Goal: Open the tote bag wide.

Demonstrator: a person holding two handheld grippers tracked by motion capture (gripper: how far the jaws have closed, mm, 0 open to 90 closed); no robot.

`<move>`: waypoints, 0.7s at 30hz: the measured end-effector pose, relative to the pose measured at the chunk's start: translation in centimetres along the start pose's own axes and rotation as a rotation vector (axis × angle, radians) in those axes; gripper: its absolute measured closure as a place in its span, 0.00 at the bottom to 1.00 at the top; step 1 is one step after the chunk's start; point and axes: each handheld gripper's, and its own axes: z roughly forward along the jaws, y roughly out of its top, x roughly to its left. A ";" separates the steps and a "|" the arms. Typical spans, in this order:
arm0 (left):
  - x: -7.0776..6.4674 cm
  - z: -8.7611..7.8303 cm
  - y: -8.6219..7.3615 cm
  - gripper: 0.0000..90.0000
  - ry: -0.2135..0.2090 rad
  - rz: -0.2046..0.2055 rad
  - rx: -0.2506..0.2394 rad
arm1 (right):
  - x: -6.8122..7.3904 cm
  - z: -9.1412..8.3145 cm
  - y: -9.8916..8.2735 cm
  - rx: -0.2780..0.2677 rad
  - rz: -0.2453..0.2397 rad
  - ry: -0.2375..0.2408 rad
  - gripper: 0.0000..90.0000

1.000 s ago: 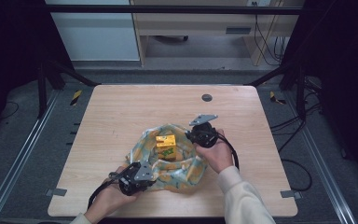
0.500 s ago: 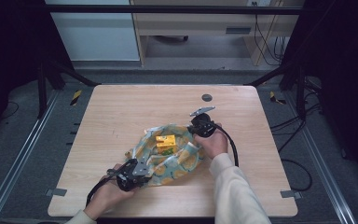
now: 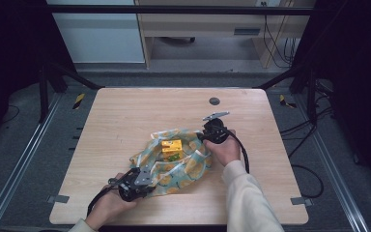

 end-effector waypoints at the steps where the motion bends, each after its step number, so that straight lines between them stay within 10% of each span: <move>1: -0.1 -0.1 0.0 0.89 0.011 -0.005 -0.010 | 0.1 -0.4 0.1 -0.007 -0.001 0.004 0.63; 10: -0.4 -2.3 0.4 0.39 0.084 -0.064 -0.122 | 1.9 -5.7 1.1 -0.130 -0.017 -0.022 0.32; 21: 0.8 -5.7 1.1 0.26 0.127 -0.133 -0.280 | 5.2 -11.2 -0.5 -0.215 -0.108 0.005 0.27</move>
